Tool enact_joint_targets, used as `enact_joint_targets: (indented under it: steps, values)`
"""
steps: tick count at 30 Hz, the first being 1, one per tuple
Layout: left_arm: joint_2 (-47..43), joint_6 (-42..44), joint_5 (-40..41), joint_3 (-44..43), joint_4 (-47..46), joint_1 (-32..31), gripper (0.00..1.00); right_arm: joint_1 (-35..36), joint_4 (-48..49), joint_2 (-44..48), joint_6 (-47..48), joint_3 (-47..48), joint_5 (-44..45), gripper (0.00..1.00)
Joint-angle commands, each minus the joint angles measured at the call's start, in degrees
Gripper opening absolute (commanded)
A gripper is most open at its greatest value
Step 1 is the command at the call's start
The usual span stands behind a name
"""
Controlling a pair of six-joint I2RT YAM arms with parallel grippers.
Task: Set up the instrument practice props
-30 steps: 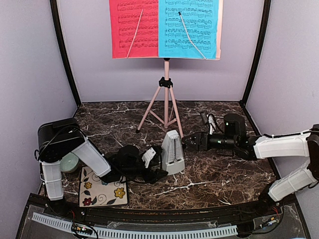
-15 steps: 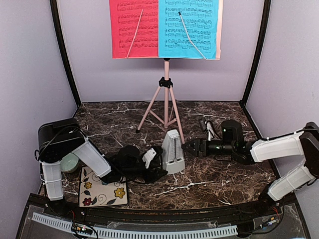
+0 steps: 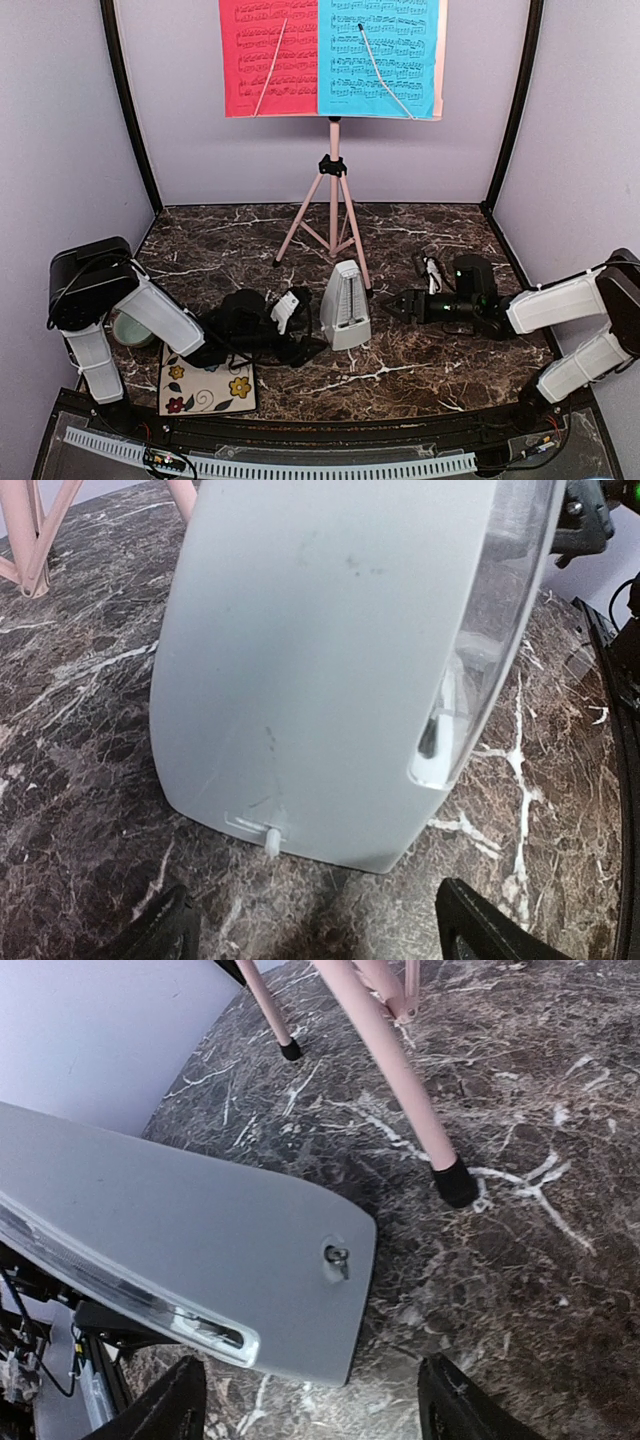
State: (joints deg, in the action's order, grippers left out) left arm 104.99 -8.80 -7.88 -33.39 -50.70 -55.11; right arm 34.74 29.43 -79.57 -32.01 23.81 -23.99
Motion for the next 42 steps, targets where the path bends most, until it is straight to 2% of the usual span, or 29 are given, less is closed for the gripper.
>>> enact_joint_targets:
  steps: [1,9,19,24,31,35,38,42]
  values:
    - [-5.2,-4.2,-0.1,2.0,2.1,1.3,0.82,-1.3,2.1,-5.6,1.0,0.7,1.3,0.66]
    - [-12.4,-11.1,-2.4,5.9,2.7,5.9,0.74,-0.5,13.3,-18.0,-0.8,1.4,-0.8,0.41]
    - [-18.3,-13.1,-1.5,5.3,9.4,9.2,0.71,4.4,22.2,-25.2,-3.7,2.2,-1.1,0.28]
    - [-20.6,-14.5,-1.7,5.4,10.3,9.4,0.72,7.9,24.4,-25.2,-5.0,1.7,-0.6,0.26]
    - [-24.4,-12.8,-3.3,5.7,10.8,8.0,0.87,12.4,25.2,-28.8,-6.0,6.7,-0.9,0.28]
    - [-25.9,-9.3,2.2,3.4,15.7,3.9,0.92,13.8,27.1,-29.0,-6.8,6.3,-1.0,0.3]
    - [-25.6,-9.6,6.4,2.8,15.6,1.0,0.93,13.7,28.3,-27.1,-6.5,3.3,-0.1,0.31]
    - [-24.0,-9.1,13.5,0.8,16.5,-3.1,0.95,13.3,25.3,-22.3,-3.4,-0.2,2.7,0.38]
